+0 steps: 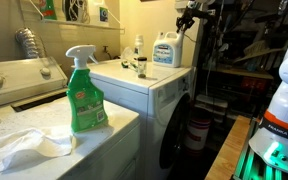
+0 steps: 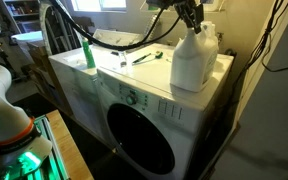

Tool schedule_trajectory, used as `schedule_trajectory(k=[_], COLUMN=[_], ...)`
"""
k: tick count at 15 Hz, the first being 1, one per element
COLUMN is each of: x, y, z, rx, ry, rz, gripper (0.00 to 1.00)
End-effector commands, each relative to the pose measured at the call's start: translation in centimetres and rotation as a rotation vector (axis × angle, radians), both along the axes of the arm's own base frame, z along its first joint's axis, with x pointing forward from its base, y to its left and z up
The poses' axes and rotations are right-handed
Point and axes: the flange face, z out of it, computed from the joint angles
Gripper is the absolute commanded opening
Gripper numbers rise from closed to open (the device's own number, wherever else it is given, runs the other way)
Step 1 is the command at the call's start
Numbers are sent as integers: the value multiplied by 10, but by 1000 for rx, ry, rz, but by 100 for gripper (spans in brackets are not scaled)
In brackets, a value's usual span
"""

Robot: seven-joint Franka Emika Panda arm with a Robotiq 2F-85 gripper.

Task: Remove the lid on the container on the far right of the right washing machine and place it on the table

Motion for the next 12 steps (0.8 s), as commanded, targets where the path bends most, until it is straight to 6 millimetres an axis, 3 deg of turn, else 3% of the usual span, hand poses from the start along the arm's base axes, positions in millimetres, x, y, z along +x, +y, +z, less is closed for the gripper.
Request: schedule_trajectory(k=[1,3,4,8,12], x=[2,2,1,-2,-8], y=[-5,-5,-5,-1,6], z=[0,2,3,14,40], rx=[-10,-17,-21,-43,-75], ry=[-8,-19,-17,-17,-43], rz=[13,15,16,24,44], gripper=[30,15,13,13,13])
